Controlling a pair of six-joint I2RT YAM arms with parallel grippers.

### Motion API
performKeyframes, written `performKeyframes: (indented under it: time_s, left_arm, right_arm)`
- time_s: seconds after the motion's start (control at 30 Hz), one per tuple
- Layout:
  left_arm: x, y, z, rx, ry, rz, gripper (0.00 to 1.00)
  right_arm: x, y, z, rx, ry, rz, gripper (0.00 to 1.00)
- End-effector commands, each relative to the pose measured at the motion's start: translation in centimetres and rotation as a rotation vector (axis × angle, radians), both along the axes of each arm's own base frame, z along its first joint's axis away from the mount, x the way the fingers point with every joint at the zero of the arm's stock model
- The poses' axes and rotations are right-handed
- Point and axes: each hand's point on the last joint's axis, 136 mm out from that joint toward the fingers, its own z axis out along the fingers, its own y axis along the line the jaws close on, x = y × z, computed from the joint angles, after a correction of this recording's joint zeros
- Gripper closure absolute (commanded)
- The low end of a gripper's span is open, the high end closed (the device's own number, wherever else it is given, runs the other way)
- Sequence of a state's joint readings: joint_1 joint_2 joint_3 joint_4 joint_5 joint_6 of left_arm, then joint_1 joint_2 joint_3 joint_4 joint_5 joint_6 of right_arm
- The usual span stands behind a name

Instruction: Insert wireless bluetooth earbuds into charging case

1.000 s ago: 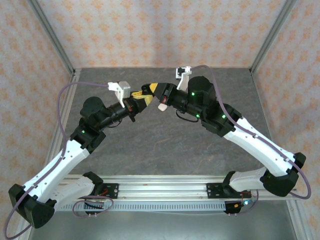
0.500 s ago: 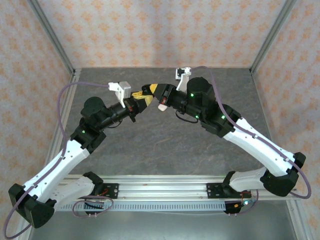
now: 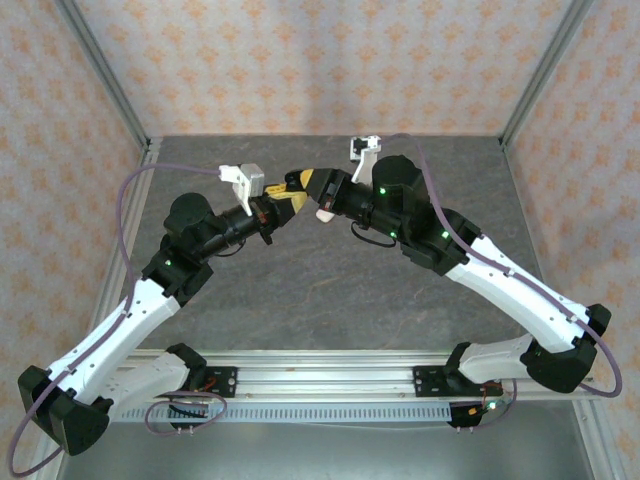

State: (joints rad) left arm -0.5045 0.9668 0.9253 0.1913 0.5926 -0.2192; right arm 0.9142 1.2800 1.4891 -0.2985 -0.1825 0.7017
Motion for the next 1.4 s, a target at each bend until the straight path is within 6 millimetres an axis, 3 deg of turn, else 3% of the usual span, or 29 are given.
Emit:
performKeyframes:
  time_s: [0.0, 1.17, 1.37]
  left_arm:
    - [-0.6, 0.1, 3.1, -0.042, -0.080, 0.002, 1.00]
    - [-0.9, 0.3, 3.3, -0.032, -0.088, 0.007, 1.00]
    - [-1.0, 0.4, 3.3, -0.027, -0.091, 0.009, 1.00]
  right_arm:
    - [-0.6, 0.1, -1.0, -0.042, 0.002, 0.022, 0.85]
    - [-0.6, -0.5, 0.0, -0.062, 0.007, 0.001, 0.66]
    - [-0.5, -1.1, 1.1, -0.074, -0.011, -0.018, 0.64]
